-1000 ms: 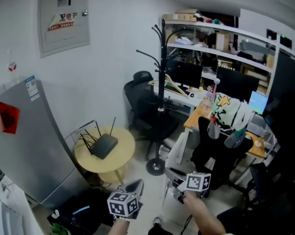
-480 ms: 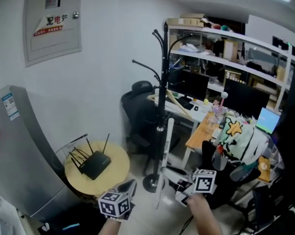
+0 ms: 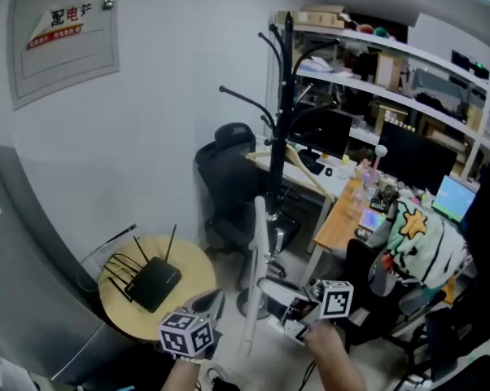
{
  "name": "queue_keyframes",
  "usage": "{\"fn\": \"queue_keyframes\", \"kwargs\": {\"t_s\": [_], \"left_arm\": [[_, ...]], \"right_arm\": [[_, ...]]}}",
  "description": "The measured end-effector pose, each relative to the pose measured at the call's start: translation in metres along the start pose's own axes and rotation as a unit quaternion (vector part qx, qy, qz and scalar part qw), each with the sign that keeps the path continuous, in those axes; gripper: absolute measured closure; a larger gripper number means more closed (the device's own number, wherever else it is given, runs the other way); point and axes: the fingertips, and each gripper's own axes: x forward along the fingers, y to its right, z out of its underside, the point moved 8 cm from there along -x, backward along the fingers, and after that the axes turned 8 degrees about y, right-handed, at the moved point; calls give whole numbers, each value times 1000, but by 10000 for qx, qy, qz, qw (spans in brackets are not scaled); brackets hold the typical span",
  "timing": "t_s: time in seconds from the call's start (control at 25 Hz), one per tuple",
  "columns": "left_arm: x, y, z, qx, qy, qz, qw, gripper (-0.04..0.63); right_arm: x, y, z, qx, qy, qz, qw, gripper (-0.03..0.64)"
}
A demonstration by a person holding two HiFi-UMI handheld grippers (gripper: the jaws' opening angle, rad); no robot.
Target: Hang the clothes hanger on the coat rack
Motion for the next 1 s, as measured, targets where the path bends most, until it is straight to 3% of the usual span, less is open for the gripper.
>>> {"fn": "queue_keyframes", "kwargs": {"t_s": [0.36, 0.56, 0.76, 1.0], "left_arm": [[56, -91, -40, -51, 24, 394, 9992, 597], [70, -136, -54, -179, 83, 371, 9991, 597], [84, -164, -54, -322, 14, 343, 9989, 597], [104, -179, -67, -291, 60, 295, 9991, 597]], "right_arm": [[110, 60, -43, -257, -231, 141, 9993, 482], [173, 73, -71, -394, -411, -78, 9983, 482], [205, 83, -96, -299, -129, -220, 9992, 482], [245, 105, -155, -365, 416, 160, 9983, 482]]}}
